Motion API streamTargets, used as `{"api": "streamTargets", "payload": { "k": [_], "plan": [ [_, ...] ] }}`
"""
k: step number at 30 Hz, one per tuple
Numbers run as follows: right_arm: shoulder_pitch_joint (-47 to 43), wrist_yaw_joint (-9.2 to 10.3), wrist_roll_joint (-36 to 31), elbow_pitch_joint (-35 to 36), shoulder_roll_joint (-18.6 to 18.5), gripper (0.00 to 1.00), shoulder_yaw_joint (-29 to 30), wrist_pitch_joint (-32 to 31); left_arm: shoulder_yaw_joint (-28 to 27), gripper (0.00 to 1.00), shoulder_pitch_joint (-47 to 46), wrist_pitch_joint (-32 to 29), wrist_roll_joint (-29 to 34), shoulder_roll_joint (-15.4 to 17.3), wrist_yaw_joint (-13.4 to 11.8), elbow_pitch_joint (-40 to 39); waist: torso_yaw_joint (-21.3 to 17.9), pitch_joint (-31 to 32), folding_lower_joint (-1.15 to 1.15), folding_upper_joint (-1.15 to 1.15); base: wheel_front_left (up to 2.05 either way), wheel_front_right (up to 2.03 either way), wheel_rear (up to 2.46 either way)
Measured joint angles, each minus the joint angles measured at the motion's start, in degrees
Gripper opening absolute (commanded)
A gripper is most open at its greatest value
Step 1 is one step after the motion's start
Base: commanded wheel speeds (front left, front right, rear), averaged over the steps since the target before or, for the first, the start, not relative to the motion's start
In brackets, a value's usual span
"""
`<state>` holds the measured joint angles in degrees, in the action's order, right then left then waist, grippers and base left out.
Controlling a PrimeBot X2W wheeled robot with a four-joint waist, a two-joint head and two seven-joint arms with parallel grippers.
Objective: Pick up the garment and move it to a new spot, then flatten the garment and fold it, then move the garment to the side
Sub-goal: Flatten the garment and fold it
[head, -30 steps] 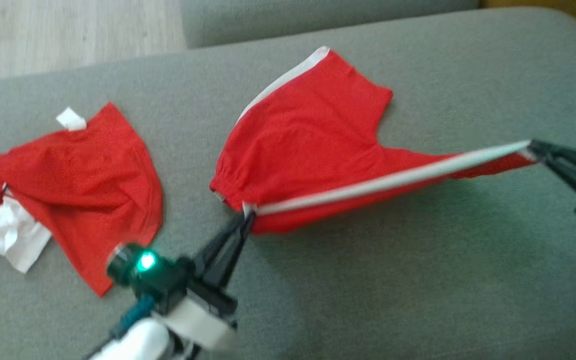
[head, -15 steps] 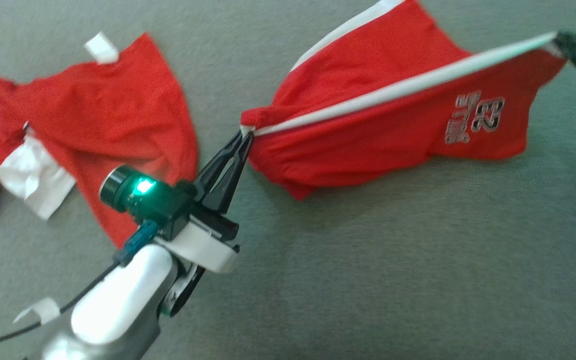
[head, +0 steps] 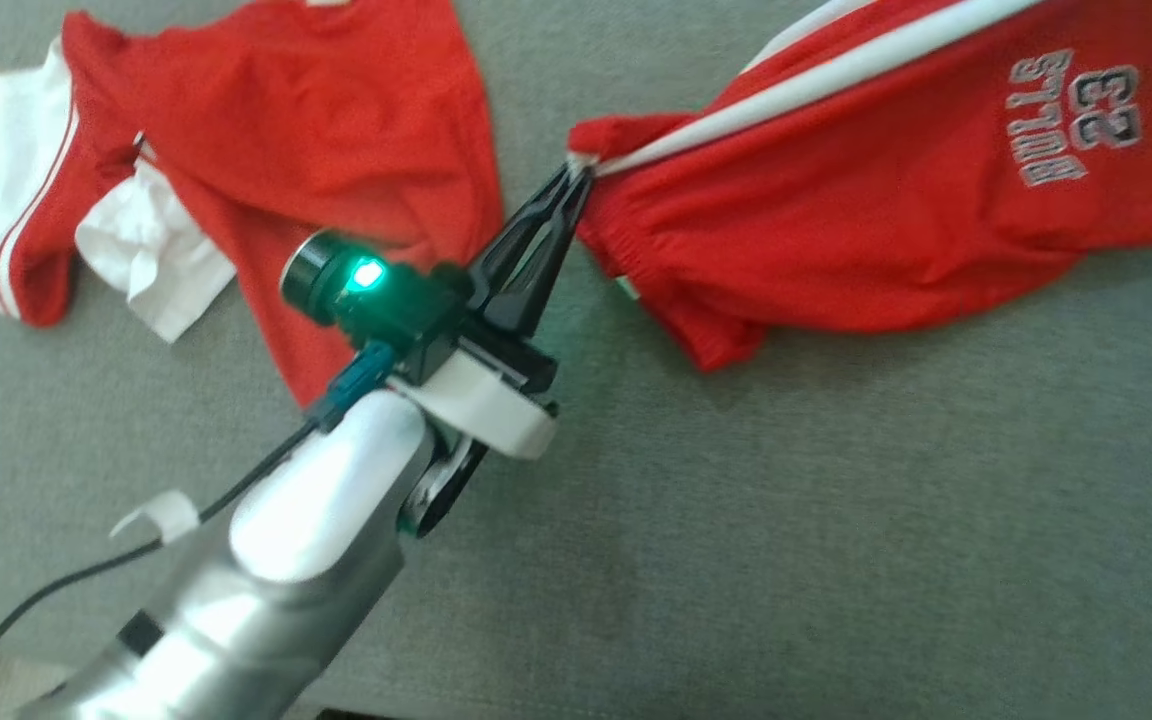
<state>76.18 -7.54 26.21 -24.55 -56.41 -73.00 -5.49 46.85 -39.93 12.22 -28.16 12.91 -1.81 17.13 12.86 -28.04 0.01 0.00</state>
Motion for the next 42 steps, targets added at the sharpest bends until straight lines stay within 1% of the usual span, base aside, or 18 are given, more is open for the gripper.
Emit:
{"api": "streamTargets", "payload": {
  "k": [8, 10, 11, 12, 13, 14, 15, 16, 19, 22, 24, 27, 31, 33, 35, 39, 42],
  "plan": [
    [2.98, 0.00, -1.19, -2.08, 0.73, 0.00, -0.76, 0.25, 1.15, 0.00, -3.60, 0.98, 0.58, -3.07, 1.83, 4.19, 3.23, -3.70, 0.00, 0.00, 0.00, 0.00, 0.00],
    [2.98, 0.00, -1.48, -2.30, 1.13, 0.00, -0.77, 0.18, 1.24, 0.00, -3.95, 1.05, 0.58, -3.47, 1.86, 5.25, 3.75, -4.14, 0.00, 0.00, 0.00, 0.00, 0.00],
    [2.98, 0.00, -1.52, -2.32, 1.38, 0.24, -0.77, 0.19, 1.25, 0.00, -4.18, 1.13, 0.59, -3.61, 1.90, 5.79, 3.93, -4.29, 0.00, 0.00, 0.00, 0.00, 0.00],
    [2.98, 0.00, -1.52, -2.41, 1.61, 1.00, -0.77, 0.27, 1.25, 0.00, -4.48, 1.38, 0.62, -3.79, 1.96, 6.35, 4.05, -4.43, -0.01, 0.00, 0.00, 0.00, 0.00],
    [2.98, 0.00, -1.60, -2.70, 1.71, 1.00, -0.77, 0.30, 1.22, 0.00, -4.70, 1.51, 0.69, -4.01, 2.27, 6.78, 4.15, -4.55, -0.01, 0.00, 0.00, 0.00, 0.00],
    [2.98, 0.00, -1.78, -3.04, 1.76, 1.00, -0.77, 0.45, 1.20, 0.36, -4.82, 1.52, 0.69, -4.25, 2.33, 7.21, 4.18, -4.61, 0.00, 0.00, 0.00, 0.00, 0.00],
    [2.96, 0.00, -2.23, -3.34, 1.77, 1.00, -0.78, 0.47, 1.20, 0.82, -4.88, 1.53, 0.68, -4.45, 2.33, 7.75, 4.15, -4.58, 0.00, 0.00, 0.00, 0.00, 0.00],
    [2.95, 0.00, -2.53, -3.72, 1.80, 1.00, -0.78, 0.92, 1.19, 1.00, -4.88, 1.54, 0.68, -4.60, 2.32, 8.16, 4.08, -4.50, 0.00, 0.00, 0.00, 0.00, 0.00],
    [2.96, 0.00, -2.21, -4.72, 1.99, 1.00, -0.78, 1.81, 1.07, 1.00, -4.88, 1.56, 0.68, -4.64, 2.30, 8.75, 3.75, -4.21, -0.01, 0.00, 0.00, 0.00, 0.00],
    [2.96, 0.00, 0.32, -7.43, 3.19, 1.00, -0.75, 4.02, 0.38, 1.00, -4.88, 1.90, 0.69, -4.46, 1.72, 9.43, 2.96, -3.34, -0.01, 0.00, 0.00, 0.00, 0.00],
    [2.91, 0.00, 3.01, -8.83, 4.47, 1.00, -0.11, 6.81, -0.80, 1.00, -4.87, 2.05, 0.69, -4.21, 1.15, 9.54, 2.32, -2.35, -0.01, 0.00, 0.00, 0.00, 0.00],
    [2.63, 0.00, 4.63, -11.26, 6.93, 1.00, 2.90, 12.16, -2.74, 1.00, -4.56, 2.08, 0.57, -3.32, -0.10, 9.40, 1.25, -0.42, -0.01, 0.00, 0.00, 0.00, 0.00],
    [-1.04, 0.00, 7.22, -16.66, 10.73, 1.00, 9.28, 17.02, -6.43, 1.00, -2.93, 2.33, 0.35, -1.67, -1.75, 7.62, -0.53, 2.90, -0.02, 0.00, 0.00, 0.00, 0.00],
    [-3.75, 0.00, 8.32, -18.70, 12.88, 1.00, 12.79, 18.37, -8.24, 1.00, -1.42, 2.42, -0.08, -0.90, -2.10, 5.64, -1.56, 4.73, -0.02, 0.00, 0.00, 0.00, 0.00],
    [-6.21, 0.00, 9.02, -19.81, 15.36, 1.00, 16.77, 19.29, -11.22, 1.00, 0.63, 2.42, -0.16, -0.67, -3.45, 3.07, -2.70, 6.53, -0.02, 0.00, 0.00, 0.00, 0.00],
    [-10.50, 0.00, 9.13, -19.80, 20.59, 1.00, 26.09, 19.82, -16.38, 1.00, 5.31, 2.48, -0.13, -0.53, -3.81, -2.13, -5.13, 10.03, -0.02, 0.00, 0.00, 0.00, 0.00],
    [-15.83, 0.00, 8.93, -16.84, 24.61, 1.00, 35.20, 19.91, -20.42, 1.00, 9.46, 2.48, -0.08, -0.88, -3.79, -5.09, -6.96, 12.43, -0.03, 0.00, 0.00, 0.00, 0.00]
  ]
}}
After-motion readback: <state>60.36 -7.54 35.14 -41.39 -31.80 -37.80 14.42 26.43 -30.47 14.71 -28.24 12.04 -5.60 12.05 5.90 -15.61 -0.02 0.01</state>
